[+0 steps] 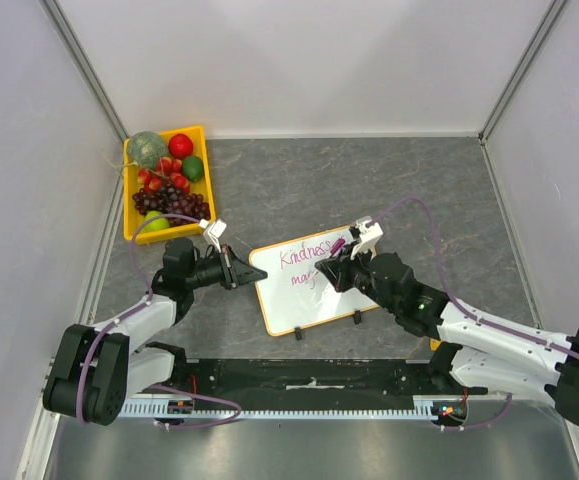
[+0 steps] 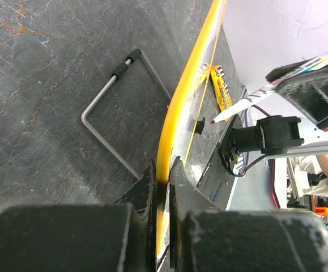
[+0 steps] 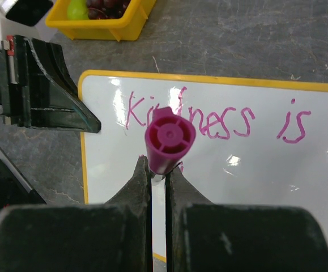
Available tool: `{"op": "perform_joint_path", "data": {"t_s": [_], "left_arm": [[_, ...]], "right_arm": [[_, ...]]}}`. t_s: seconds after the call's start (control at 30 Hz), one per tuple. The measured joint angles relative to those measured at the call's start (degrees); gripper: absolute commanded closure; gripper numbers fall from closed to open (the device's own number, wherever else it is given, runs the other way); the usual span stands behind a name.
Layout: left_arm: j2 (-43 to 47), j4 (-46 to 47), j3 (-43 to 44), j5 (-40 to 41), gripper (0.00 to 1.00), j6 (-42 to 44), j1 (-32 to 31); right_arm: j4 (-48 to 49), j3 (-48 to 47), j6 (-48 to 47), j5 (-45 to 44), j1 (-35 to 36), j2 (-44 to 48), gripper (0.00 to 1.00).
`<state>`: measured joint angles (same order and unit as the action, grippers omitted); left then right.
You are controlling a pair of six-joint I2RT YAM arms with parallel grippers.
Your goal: Write a sentence on the whiteboard
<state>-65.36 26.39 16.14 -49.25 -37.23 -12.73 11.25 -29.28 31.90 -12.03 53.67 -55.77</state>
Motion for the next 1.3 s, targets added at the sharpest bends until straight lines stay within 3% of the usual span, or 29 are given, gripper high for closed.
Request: {"op": "perform_joint_path", "data": {"t_s": [0.57, 1.3], "left_arm": [[0.15, -0.04, 0.0, -0.13, 0.98, 0.0, 0.0], [0.15, -0.09, 0.0, -0.15, 0.98, 0.0, 0.0]], "right_arm": [[0.17, -2.05, 0.02, 0.24, -5.38, 0.5, 1.0], [0.2, -2.03, 0.02, 0.74, -6.4, -1.05, 1.0]]}}
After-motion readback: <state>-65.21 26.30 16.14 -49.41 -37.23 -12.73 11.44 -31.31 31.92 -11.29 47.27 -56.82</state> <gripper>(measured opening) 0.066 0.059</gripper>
